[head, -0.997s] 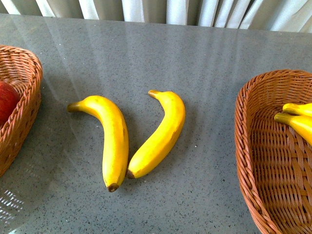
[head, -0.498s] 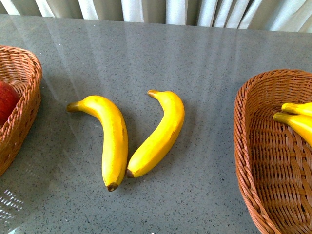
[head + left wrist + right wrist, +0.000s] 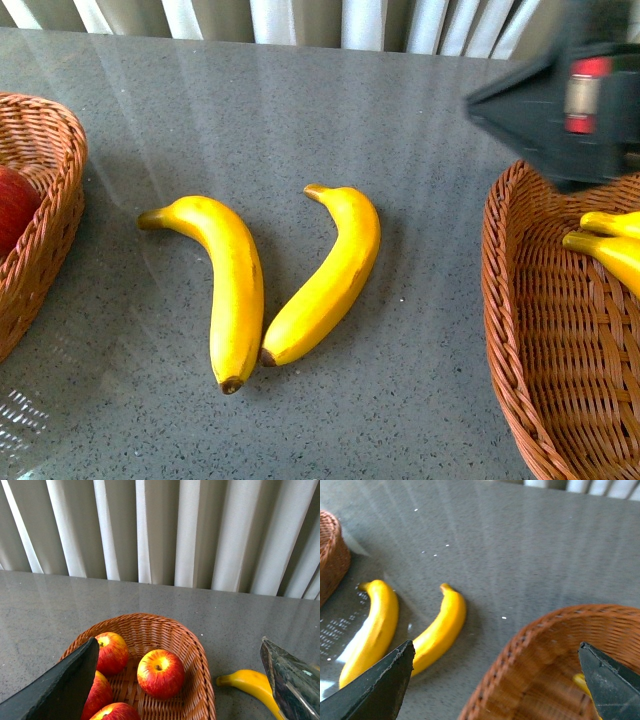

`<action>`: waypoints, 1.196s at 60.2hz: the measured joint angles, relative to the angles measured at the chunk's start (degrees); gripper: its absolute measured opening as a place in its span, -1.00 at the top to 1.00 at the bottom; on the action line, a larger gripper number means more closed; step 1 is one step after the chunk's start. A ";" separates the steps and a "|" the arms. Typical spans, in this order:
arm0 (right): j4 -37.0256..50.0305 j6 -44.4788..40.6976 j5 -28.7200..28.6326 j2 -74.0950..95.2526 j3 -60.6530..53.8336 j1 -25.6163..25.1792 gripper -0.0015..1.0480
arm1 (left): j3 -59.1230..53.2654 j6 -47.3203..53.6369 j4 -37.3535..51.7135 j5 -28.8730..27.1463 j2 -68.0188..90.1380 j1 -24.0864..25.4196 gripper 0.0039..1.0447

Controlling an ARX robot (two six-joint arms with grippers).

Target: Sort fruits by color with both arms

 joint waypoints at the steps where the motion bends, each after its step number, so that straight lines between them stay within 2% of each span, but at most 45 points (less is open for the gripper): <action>1: -0.02 0.22 0.46 2.01 1.46 1.09 -0.82 | 0.00 0.00 0.00 0.02 0.00 0.00 -0.83; 10: -0.96 2.23 2.73 15.08 11.23 6.27 -0.82 | 0.00 0.00 0.00 0.02 0.00 0.00 -0.83; 27: -8.00 7.65 0.74 34.10 28.13 9.79 -0.82 | 0.00 0.00 0.00 0.02 0.00 0.00 -0.83; 36: -12.48 7.30 1.29 40.44 36.59 12.07 -0.82 | 0.00 0.00 0.00 0.00 0.00 0.00 -0.83; 72: -19.82 3.08 0.72 50.16 49.29 17.38 -0.82 | 0.00 0.00 0.00 0.02 0.00 0.00 -0.83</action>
